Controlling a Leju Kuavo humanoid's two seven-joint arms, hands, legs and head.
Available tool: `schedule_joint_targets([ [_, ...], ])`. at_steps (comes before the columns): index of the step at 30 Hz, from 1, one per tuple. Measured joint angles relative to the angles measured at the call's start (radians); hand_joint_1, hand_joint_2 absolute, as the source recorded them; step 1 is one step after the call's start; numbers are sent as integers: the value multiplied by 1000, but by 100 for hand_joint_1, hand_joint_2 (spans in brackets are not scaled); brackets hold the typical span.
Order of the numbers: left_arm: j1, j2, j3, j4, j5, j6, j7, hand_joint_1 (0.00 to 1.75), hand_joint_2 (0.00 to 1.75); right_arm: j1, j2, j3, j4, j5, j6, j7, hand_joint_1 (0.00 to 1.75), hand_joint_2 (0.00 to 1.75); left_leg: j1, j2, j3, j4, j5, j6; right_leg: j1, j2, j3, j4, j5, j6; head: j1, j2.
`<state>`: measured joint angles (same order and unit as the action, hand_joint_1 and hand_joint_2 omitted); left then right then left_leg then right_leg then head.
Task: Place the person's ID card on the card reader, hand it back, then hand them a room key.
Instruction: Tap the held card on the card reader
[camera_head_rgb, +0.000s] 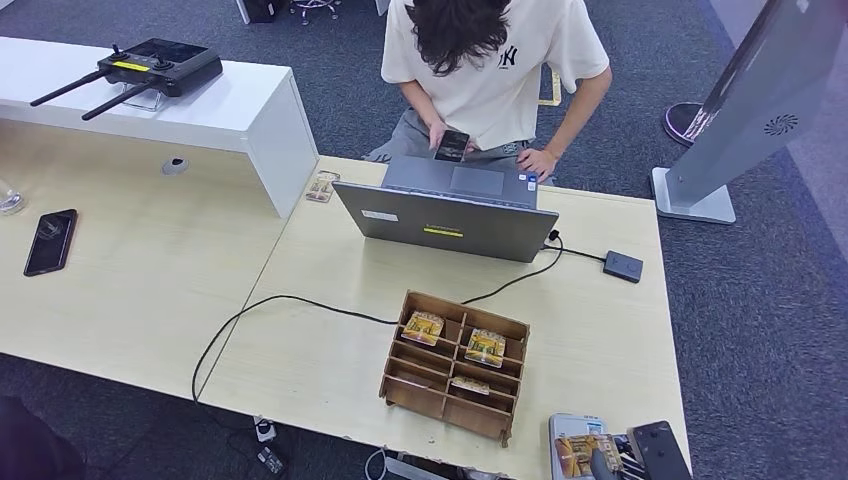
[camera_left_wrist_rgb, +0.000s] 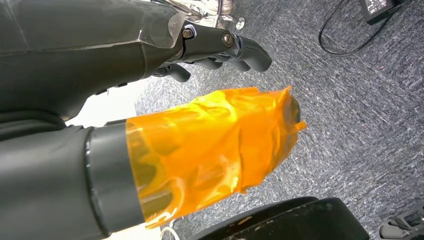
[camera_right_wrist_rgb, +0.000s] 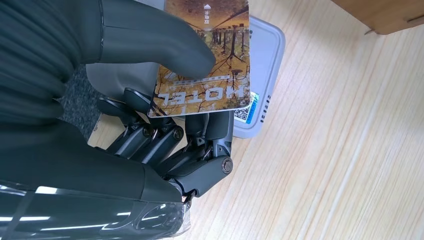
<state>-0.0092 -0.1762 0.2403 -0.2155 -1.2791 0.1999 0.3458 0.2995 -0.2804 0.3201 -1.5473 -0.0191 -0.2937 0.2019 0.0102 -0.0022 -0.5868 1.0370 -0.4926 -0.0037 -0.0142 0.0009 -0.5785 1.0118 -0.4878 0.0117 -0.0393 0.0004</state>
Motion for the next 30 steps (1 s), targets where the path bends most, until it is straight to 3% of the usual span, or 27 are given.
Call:
schedule_joint_targets([
  [30,0,0,0,0,6,-8,10,0,0,-3,14,-16,6,23,12,11,175,175,0,0,1,0,0,0,0,0,1,0,0,0,0,0],
])
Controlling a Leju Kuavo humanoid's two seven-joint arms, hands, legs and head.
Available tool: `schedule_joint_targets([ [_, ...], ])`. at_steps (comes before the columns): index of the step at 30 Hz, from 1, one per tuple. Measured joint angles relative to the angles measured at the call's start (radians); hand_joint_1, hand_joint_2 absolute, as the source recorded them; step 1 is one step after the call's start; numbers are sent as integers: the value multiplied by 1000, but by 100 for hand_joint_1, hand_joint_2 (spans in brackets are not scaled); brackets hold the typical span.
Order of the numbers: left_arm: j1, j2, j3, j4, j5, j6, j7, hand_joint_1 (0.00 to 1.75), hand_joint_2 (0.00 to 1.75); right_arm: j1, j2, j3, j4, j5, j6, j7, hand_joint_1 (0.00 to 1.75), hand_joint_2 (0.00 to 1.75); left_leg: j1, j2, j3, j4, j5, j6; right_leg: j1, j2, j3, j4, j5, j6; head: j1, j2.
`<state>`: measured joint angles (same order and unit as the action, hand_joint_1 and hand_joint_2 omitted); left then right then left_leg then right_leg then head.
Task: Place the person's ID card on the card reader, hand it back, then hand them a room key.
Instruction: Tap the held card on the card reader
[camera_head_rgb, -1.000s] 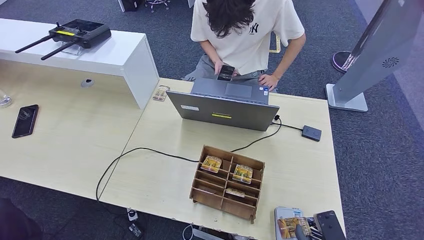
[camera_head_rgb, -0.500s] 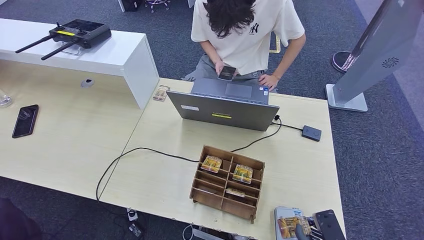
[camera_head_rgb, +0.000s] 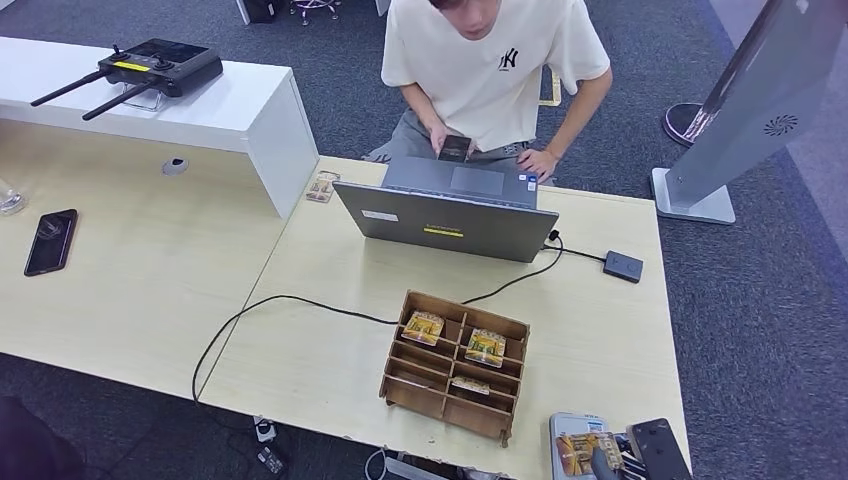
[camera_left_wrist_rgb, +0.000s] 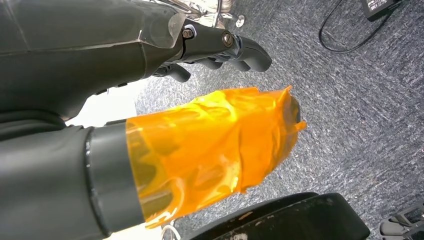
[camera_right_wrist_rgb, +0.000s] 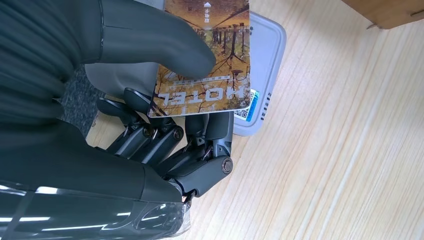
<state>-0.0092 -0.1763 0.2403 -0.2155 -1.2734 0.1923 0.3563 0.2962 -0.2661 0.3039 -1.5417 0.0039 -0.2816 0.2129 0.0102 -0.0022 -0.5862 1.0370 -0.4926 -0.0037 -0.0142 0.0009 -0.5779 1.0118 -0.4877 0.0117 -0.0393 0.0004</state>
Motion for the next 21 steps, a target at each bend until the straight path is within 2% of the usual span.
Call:
schedule_joint_targets([
  [6,0,0,0,0,4,0,0,0,0,0,3,-4,0,-2,6,-5,175,175,0,0,0,0,0,0,0,0,0,0,0,0,0,0],
  [10,0,0,0,0,12,0,-1,0,0,5,10,-11,-9,-34,20,-37,175,175,0,0,0,0,0,0,0,0,0,0,0,0,0,0],
  [21,1,0,2,0,34,2,-17,0,0,51,16,-46,-150,-95,17,-128,175,175,0,0,0,0,0,0,0,0,0,0,0,0,0,0],
])
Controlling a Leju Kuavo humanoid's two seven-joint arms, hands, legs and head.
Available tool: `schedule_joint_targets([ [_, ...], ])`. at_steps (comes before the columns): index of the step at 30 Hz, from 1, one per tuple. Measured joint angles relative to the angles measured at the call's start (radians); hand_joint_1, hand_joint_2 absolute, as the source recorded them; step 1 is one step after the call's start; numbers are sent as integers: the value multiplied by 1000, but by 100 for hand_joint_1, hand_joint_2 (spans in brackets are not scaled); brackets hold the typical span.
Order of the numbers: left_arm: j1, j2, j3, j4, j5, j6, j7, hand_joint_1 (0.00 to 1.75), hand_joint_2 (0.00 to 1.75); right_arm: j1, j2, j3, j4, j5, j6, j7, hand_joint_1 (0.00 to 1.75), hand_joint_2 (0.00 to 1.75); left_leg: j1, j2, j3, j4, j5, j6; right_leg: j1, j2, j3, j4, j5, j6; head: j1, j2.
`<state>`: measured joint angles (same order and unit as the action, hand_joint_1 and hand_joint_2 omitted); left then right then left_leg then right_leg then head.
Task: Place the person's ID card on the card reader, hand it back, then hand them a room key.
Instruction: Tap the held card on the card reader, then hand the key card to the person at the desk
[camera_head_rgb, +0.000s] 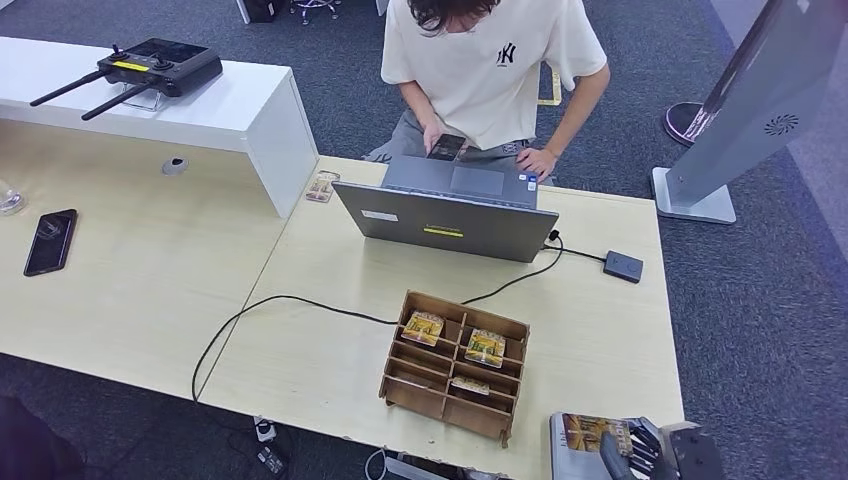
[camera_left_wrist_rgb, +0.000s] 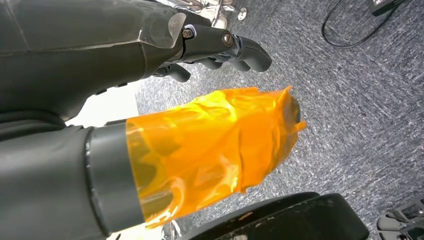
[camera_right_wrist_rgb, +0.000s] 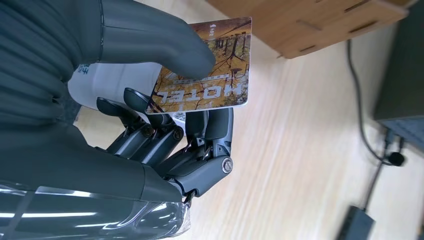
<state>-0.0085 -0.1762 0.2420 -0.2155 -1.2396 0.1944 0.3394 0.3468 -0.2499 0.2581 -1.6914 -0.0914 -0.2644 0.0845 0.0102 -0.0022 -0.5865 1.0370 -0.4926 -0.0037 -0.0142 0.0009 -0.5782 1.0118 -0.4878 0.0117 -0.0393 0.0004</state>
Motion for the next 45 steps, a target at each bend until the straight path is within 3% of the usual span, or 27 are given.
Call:
schedule_joint_targets([
  [11,1,0,19,0,27,9,-20,0,0,21,0,0,-127,-37,20,-80,175,175,0,0,0,0,0,0,0,0,0,0,0,0,0,0],
  [24,-2,0,18,0,-4,-2,-25,0,0,-16,-26,99,-224,26,9,-136,175,175,0,0,0,0,0,0,0,0,0,0,0,0,0,0],
  [34,-21,0,-2,0,-40,-32,-11,0,0,-191,-15,190,-244,341,41,-76,175,175,0,1,0,0,1,-1,0,0,1,0,1,0,0,0],
  [45,-59,0,-73,0,-104,-93,7,0,0,-502,93,270,-187,765,58,121,175,175,0,1,1,0,2,-2,0,1,1,1,1,-1,0,0],
])
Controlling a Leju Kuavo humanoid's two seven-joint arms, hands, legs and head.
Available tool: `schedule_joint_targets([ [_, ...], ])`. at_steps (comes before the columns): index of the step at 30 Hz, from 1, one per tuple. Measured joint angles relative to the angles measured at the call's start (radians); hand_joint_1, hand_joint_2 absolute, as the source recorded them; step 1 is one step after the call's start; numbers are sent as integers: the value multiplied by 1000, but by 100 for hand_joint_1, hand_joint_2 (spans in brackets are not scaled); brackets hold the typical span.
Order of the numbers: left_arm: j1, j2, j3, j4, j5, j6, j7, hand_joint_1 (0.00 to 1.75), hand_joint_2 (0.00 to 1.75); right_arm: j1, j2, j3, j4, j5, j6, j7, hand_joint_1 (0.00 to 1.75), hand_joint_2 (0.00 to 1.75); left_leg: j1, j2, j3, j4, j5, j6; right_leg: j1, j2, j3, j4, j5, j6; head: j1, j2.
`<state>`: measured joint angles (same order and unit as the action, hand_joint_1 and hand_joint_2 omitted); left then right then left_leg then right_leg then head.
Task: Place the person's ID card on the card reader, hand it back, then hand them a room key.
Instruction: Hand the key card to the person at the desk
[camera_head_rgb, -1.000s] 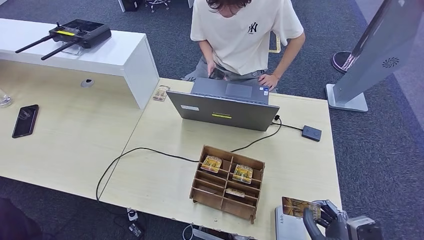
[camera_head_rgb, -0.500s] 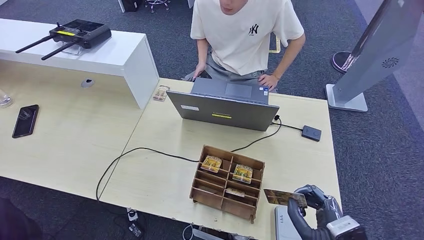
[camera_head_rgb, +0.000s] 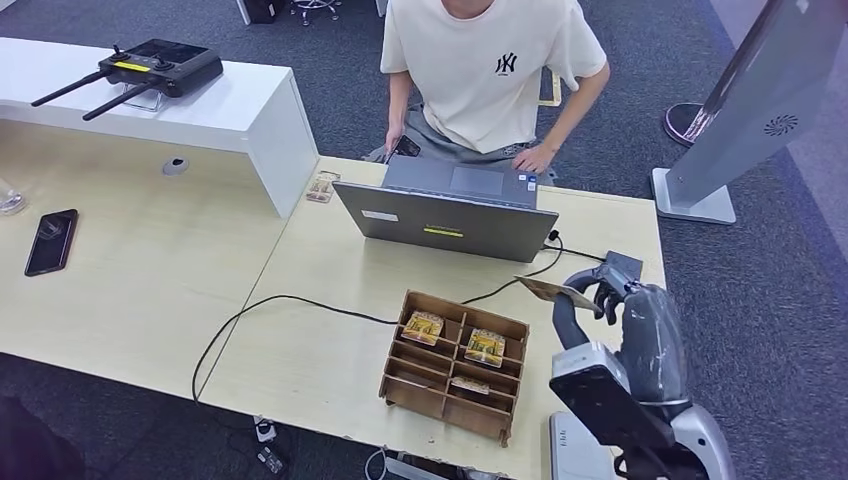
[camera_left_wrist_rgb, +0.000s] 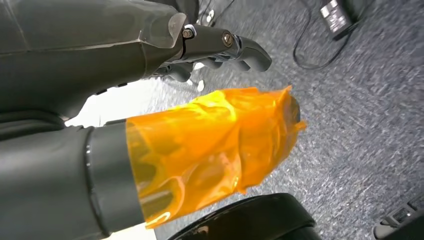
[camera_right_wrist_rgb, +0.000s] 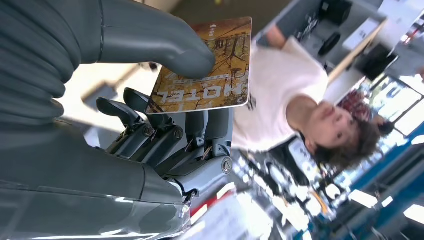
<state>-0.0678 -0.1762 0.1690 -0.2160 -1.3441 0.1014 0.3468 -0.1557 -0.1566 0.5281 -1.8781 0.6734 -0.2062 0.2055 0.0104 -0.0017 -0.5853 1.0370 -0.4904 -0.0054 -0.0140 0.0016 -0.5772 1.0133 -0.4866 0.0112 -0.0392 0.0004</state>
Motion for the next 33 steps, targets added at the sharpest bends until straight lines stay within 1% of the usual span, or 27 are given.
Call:
schedule_joint_targets([
  [5,-21,-1,-40,-7,-27,-46,23,0,0,-133,54,17,90,183,-1,62,175,175,0,0,0,0,1,-1,0,0,0,0,0,0,0,0],
  [8,-32,-4,-61,-15,-42,-71,30,0,0,-200,84,18,150,280,-8,77,175,175,0,-1,0,0,1,-1,0,0,0,0,1,0,0,0],
  [10,-37,-6,-73,-19,-49,-79,31,0,0,-231,100,18,183,323,-14,82,175,175,0,-1,0,0,1,-1,0,0,0,0,1,0,0,0],
  [15,-41,-8,-96,-27,-60,-91,31,0,0,-279,126,14,243,387,-20,90,175,175,0,-1,0,0,1,-1,0,0,0,0,1,0,0,0],
  [22,-48,-8,-143,-37,-85,-128,20,0,0,-363,154,-30,388,636,-54,96,175,175,0,-1,0,0,1,-1,0,0,0,0,1,0,0,0],
  [24,-50,-8,-155,-41,-90,-133,15,0,0,-380,160,-40,426,690,-64,94,175,175,0,-1,0,0,1,-1,0,0,0,0,1,0,0,0],
  [27,-53,-8,-166,-43,-94,-137,12,0,0,-395,167,-49,464,728,-75,94,175,175,0,-1,0,1,2,-1,0,0,0,0,1,0,0,0],
  [33,-58,-7,-183,-44,-96,-141,11,0,0,-407,179,-56,513,753,-79,94,175,175,0,-2,0,1,2,-1,0,0,0,0,1,0,0,0],
])
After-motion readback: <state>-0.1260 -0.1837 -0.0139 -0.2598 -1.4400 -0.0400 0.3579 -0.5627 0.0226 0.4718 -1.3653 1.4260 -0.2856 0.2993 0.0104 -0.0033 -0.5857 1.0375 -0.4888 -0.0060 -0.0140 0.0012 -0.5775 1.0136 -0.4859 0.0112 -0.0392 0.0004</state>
